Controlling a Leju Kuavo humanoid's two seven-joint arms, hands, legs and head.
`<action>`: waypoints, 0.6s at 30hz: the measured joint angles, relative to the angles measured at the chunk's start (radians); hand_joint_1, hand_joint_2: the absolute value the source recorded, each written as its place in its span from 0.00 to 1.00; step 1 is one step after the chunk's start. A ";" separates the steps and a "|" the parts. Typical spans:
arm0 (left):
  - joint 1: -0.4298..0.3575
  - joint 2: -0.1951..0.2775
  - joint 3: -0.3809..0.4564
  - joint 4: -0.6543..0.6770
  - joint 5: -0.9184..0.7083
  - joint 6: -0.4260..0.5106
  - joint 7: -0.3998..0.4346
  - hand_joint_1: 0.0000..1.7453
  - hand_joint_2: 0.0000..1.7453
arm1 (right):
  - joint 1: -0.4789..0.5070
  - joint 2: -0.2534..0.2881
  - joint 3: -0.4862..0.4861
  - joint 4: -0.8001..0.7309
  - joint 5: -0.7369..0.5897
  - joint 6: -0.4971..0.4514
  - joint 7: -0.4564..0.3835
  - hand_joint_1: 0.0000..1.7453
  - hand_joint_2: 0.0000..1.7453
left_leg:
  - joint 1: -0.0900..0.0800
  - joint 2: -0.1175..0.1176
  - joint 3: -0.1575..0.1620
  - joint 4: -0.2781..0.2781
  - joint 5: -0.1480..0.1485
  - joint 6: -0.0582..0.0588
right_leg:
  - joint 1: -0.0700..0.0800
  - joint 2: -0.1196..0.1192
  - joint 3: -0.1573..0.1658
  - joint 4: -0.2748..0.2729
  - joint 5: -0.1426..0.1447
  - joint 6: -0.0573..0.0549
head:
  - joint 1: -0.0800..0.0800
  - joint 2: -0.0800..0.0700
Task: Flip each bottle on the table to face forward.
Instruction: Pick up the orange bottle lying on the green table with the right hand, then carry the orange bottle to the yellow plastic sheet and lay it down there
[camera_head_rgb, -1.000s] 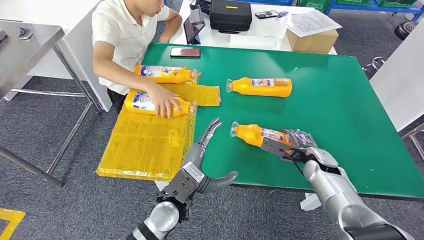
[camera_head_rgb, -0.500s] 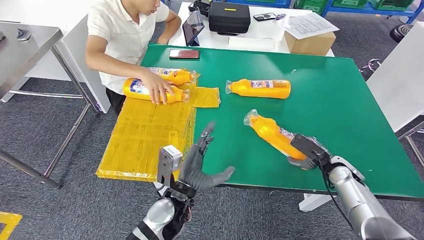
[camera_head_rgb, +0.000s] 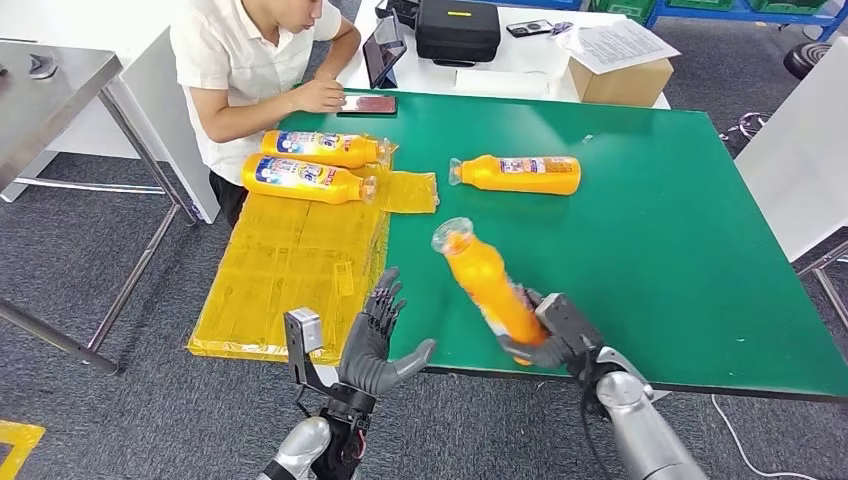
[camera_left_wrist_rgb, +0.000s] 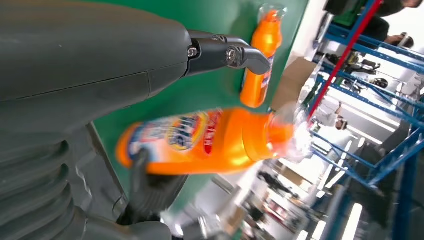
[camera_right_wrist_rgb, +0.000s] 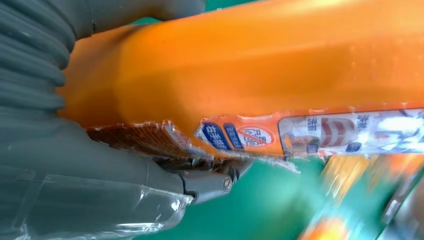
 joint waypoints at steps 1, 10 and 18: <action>-0.001 0.001 -0.005 0.007 -0.015 0.003 -0.003 0.00 1.00 | 0.015 0.012 0.015 -0.033 -0.013 0.002 0.002 1.00 1.00 | 0.000 -0.002 -0.003 0.000 0.001 0.000 | 0.000 -0.001 -0.002 0.001 0.000 0.000 | 0.000 0.000; -0.025 0.001 -0.008 0.021 -0.037 0.026 -0.005 0.00 1.00 | 0.069 0.080 0.149 -0.209 -0.042 -0.012 -0.010 1.00 1.00 | -0.001 -0.004 -0.014 0.000 0.002 0.000 | -0.001 -0.003 -0.012 0.001 0.000 0.000 | 0.000 0.000; -0.027 0.001 -0.006 0.021 -0.041 0.029 -0.005 0.00 1.00 | 0.077 0.086 0.188 -0.237 -0.045 -0.026 -0.014 1.00 1.00 | -0.001 -0.004 -0.015 0.000 0.002 0.000 | -0.001 -0.003 -0.014 0.001 0.000 0.000 | 0.000 0.000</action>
